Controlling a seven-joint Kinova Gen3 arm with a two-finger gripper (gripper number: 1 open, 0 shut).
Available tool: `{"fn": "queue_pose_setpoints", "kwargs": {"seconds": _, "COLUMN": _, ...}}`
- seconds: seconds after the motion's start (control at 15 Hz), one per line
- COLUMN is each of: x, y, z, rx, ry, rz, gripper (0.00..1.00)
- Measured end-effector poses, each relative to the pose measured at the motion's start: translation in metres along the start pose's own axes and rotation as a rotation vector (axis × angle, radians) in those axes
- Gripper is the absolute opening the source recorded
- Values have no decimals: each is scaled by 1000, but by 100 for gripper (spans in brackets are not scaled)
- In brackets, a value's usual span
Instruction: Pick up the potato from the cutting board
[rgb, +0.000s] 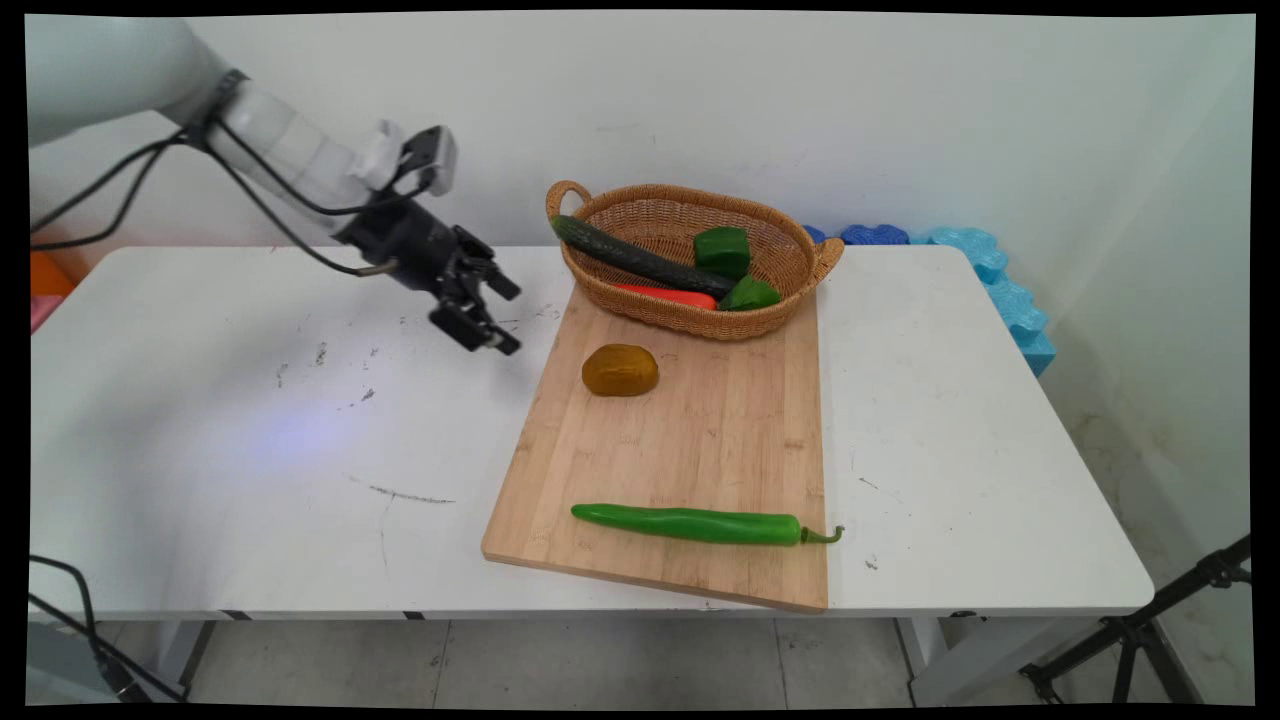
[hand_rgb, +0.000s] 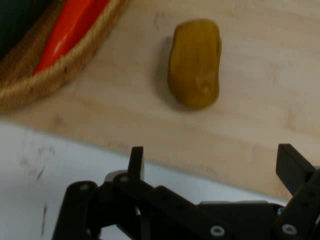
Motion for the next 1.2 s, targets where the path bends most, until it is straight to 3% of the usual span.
{"fn": "queue_pose_setpoints", "kwargs": {"seconds": 0.47, "x": 20, "y": -7, "z": 51, "rx": -17, "ry": 39, "rz": -29, "gripper": 100}}
{"fn": "queue_pose_setpoints", "kwargs": {"seconds": 1.2, "x": 20, "y": -16, "z": 118, "rx": -47, "ry": 67, "rz": -19, "gripper": 100}}
